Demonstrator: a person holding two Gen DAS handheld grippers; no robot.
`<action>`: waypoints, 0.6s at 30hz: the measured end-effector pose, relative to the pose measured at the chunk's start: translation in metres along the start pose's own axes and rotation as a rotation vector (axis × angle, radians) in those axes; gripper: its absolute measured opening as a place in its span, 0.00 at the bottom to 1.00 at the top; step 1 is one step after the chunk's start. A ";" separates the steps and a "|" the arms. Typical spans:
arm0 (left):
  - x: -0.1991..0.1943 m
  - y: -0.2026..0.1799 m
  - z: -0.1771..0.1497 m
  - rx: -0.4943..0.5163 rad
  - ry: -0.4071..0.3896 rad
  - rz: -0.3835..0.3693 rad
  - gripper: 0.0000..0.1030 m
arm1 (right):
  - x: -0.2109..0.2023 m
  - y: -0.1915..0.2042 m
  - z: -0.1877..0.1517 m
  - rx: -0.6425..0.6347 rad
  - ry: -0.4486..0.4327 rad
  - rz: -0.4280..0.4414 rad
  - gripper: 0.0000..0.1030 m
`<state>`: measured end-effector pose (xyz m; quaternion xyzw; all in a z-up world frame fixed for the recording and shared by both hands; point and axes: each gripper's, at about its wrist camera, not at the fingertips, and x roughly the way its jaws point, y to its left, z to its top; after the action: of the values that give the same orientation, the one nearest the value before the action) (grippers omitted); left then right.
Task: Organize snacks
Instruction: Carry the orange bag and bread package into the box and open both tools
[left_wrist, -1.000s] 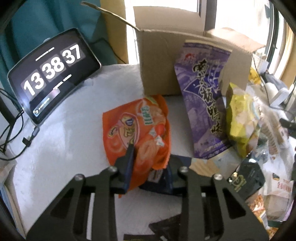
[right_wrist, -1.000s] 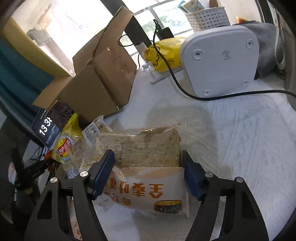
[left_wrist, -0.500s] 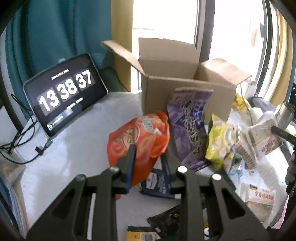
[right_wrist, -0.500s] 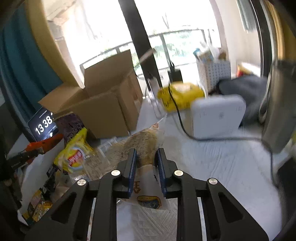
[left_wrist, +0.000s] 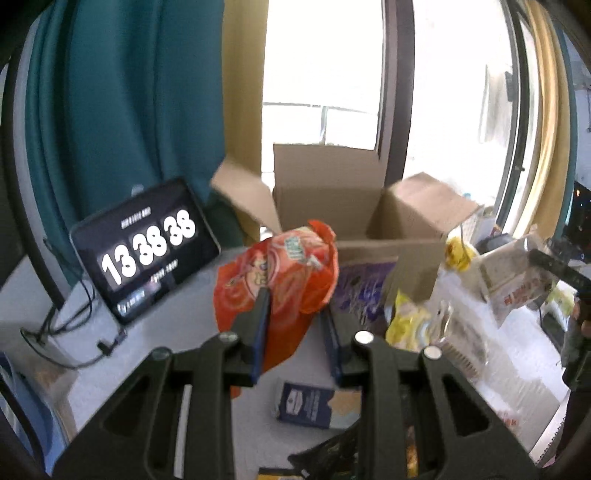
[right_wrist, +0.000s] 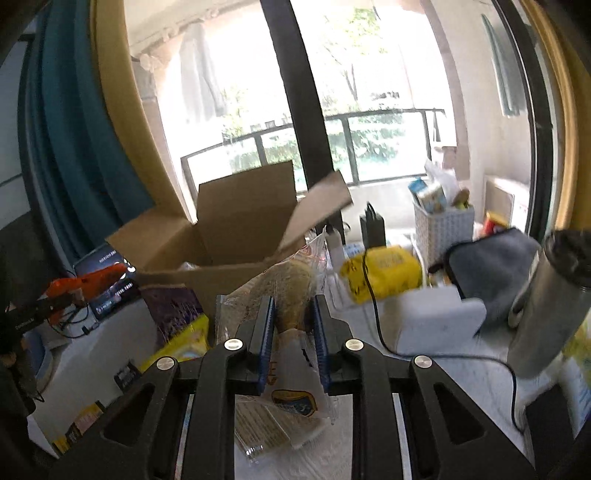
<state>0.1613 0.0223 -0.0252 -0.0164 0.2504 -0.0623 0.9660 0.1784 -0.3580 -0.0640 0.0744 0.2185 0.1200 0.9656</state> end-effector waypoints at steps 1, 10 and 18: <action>-0.003 -0.002 0.006 0.006 -0.019 0.000 0.27 | -0.001 0.002 0.003 -0.007 -0.008 0.005 0.21; -0.002 -0.021 0.044 0.064 -0.106 -0.014 0.27 | 0.003 0.012 0.033 -0.046 -0.076 0.041 0.21; 0.014 -0.036 0.069 0.099 -0.149 -0.052 0.27 | 0.013 0.024 0.057 -0.087 -0.122 0.062 0.21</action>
<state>0.2030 -0.0153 0.0305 0.0201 0.1739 -0.0981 0.9797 0.2103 -0.3365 -0.0132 0.0460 0.1514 0.1545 0.9752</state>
